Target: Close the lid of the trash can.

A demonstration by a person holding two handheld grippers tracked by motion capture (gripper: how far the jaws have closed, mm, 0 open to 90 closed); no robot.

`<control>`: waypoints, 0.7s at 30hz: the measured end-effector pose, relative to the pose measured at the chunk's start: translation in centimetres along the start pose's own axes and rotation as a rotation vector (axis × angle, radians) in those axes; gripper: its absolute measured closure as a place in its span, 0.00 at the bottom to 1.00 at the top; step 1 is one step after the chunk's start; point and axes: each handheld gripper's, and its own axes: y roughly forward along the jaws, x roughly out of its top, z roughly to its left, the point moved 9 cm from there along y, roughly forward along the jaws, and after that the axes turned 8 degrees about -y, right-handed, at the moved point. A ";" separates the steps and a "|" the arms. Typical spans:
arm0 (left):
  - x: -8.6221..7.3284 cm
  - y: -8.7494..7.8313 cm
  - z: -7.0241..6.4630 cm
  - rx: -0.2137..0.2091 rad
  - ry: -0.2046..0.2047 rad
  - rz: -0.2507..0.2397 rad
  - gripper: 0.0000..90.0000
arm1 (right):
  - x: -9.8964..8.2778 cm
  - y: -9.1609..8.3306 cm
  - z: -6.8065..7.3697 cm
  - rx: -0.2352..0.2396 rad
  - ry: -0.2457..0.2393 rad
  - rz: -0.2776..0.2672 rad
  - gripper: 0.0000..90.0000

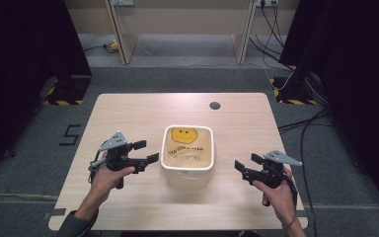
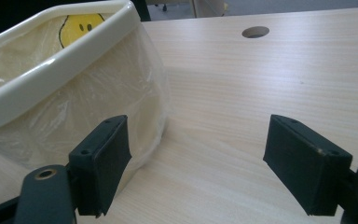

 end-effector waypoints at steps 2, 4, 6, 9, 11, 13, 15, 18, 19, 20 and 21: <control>-0.6 -0.2 0.1 -0.001 -0.006 0.004 0.23 | -0.3 -0.1 -0.2 -0.002 0.003 -0.001 0.25; -1.0 -0.2 0.1 0.001 -0.004 0.007 0.23 | -0.6 -0.1 -0.4 -0.002 0.010 0.003 0.25; -1.3 -0.2 0.1 -0.001 0.000 0.010 0.23 | -0.9 -0.1 -0.6 -0.004 0.016 0.009 0.24; -1.8 -0.1 0.1 -0.005 0.002 0.017 0.23 | -1.2 -0.1 -0.8 -0.006 0.021 0.012 0.24; -2.2 -0.2 -0.1 -0.009 0.009 0.023 0.23 | -1.4 -0.3 -0.8 -0.006 0.024 0.012 0.24; -2.6 -0.2 -0.2 -0.008 0.025 0.027 0.22 | -1.5 -0.4 -0.8 -0.005 0.025 0.010 0.24; -2.8 -0.2 -0.2 -0.007 0.039 0.024 0.22 | -1.6 -0.5 -0.8 -0.002 0.026 0.005 0.24; -3.2 -0.1 -0.4 -0.011 0.051 0.023 0.21 | -1.9 -0.7 -0.7 0.004 0.028 0.004 0.23; -3.5 0.0 -0.4 -0.013 0.060 0.026 0.21 | -2.0 -0.7 -0.8 0.002 0.027 0.006 0.22; -3.7 0.0 -0.4 -0.016 0.066 0.030 0.20 | -2.1 -0.7 -0.8 0.002 0.033 0.009 0.22; -4.0 0.1 -0.4 -0.018 0.068 0.032 0.19 | -2.2 -0.8 -0.9 -0.001 0.032 0.009 0.20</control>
